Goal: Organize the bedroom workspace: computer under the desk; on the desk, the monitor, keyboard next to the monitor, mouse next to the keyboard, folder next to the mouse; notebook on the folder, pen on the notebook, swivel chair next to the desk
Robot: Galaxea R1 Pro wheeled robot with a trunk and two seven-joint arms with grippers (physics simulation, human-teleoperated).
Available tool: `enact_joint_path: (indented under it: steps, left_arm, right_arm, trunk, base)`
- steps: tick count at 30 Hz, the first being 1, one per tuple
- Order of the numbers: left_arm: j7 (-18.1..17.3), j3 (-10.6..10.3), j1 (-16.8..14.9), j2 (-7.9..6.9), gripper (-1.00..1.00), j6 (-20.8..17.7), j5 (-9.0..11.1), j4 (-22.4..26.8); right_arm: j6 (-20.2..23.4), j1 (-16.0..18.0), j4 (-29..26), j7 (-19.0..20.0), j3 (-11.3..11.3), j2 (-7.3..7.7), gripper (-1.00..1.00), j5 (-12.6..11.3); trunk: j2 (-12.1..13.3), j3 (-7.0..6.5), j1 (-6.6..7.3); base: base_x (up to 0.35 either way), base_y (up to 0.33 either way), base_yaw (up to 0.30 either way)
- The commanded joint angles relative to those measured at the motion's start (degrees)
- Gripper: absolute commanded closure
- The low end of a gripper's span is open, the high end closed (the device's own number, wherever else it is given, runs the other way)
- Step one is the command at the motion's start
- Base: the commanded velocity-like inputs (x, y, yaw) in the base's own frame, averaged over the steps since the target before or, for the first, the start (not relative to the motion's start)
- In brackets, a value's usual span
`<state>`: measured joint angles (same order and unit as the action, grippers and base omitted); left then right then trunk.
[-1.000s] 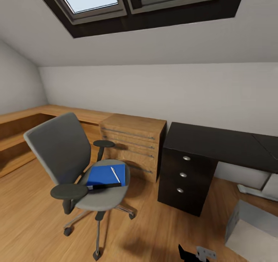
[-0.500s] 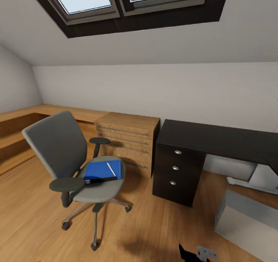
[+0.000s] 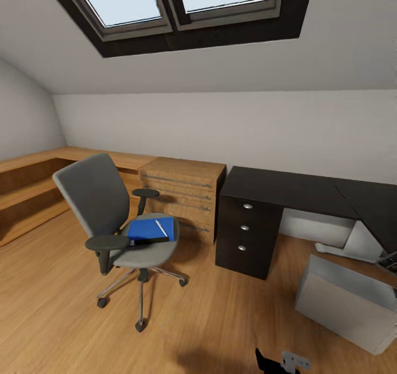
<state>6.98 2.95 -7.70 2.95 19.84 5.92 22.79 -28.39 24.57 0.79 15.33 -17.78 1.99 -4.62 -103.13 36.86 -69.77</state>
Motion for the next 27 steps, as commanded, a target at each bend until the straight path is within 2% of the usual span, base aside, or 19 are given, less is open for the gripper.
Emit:
enact_joint_path:
  steps: [1, 14, 27]
  left_arm:
    - [-0.1, 0.1, 0.0, 0.03, -1.0, 0.2, 0.4, 0.0]
    - [-0.1, 0.1, 0.0, 0.03, -1.0, 0.2, 0.4, 0.0]
    - [-0.1, 0.1, 0.0, 0.03, -1.0, 0.2, 0.4, 0.0]
  right_arm:
    - [-0.1, 0.0, 0.1, 0.6, -0.3, 0.02, -1.0, -0.5]
    - [-0.1, 0.0, 0.1, 0.6, -0.2, -0.05, -1.0, -0.5]
    - [-0.2, 0.0, 0.1, 0.6, -0.2, -0.06, -1.0, -0.5]
  trunk:
    - [0.0, 0.05, 0.04]
    - [0.0, 0.01, 0.04]
    - [0.0, -0.63, 0.04]
  base:
    - [-0.323, -0.001, 0.0]
    - [-0.325, 0.0, -0.012]
    - [-0.328, 0.0, -0.119]
